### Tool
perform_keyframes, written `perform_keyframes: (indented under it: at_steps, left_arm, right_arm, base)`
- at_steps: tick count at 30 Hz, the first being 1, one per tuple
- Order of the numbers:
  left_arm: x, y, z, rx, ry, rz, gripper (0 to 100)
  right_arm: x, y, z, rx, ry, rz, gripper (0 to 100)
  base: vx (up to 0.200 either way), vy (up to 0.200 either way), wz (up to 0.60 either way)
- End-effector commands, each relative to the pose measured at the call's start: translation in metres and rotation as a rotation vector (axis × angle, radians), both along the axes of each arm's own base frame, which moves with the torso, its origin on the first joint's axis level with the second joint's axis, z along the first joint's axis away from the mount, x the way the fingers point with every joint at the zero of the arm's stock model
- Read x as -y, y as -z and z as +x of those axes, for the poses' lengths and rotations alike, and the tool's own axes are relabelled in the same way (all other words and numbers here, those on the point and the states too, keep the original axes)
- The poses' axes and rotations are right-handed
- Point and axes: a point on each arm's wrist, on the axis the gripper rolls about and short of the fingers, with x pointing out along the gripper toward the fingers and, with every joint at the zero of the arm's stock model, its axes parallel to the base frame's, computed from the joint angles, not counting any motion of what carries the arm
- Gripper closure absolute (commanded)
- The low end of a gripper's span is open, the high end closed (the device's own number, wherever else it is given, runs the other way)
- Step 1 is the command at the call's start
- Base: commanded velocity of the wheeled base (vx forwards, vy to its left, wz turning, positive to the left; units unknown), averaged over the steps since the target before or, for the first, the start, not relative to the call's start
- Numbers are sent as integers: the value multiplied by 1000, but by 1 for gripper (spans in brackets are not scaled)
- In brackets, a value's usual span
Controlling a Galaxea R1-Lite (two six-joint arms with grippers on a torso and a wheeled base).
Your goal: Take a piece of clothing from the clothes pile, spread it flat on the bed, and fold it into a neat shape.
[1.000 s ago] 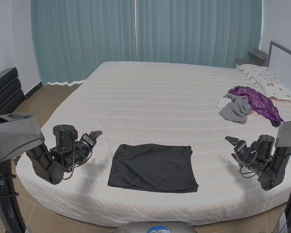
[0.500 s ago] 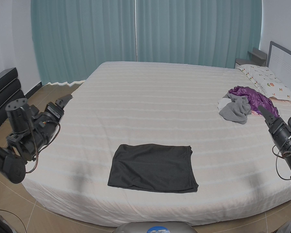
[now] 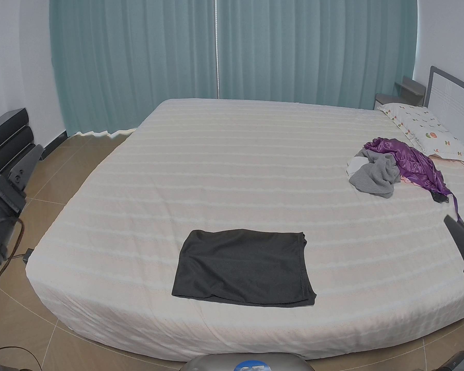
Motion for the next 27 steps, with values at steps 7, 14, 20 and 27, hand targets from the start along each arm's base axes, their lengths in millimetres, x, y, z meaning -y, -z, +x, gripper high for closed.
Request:
perform_keyframes:
  at_steps: [7, 14, 20, 27]
  left_arm:
    - [-24, 40, -173, 207, -261, 402, 0]
    - [-21, 69, -182, 177, -332, 489, 0]
    - [-21, 99, -169, 138, -317, 600, 0]
    - [-18, 119, -163, -4, -114, 648, 0]
  right_arm:
    - [6, 26, -139, 107, 74, -316, 0]
    - [9, 39, -127, 130, 251, -411, 0]
    - [10, 62, -112, 193, 304, -461, 0]
    - [10, 78, -110, 24, 249, -433, 0]
  base:
    - [0, 0, 0]
    - [0, 0, 0]
    - [0, 0, 0]
    - [0, 0, 0]
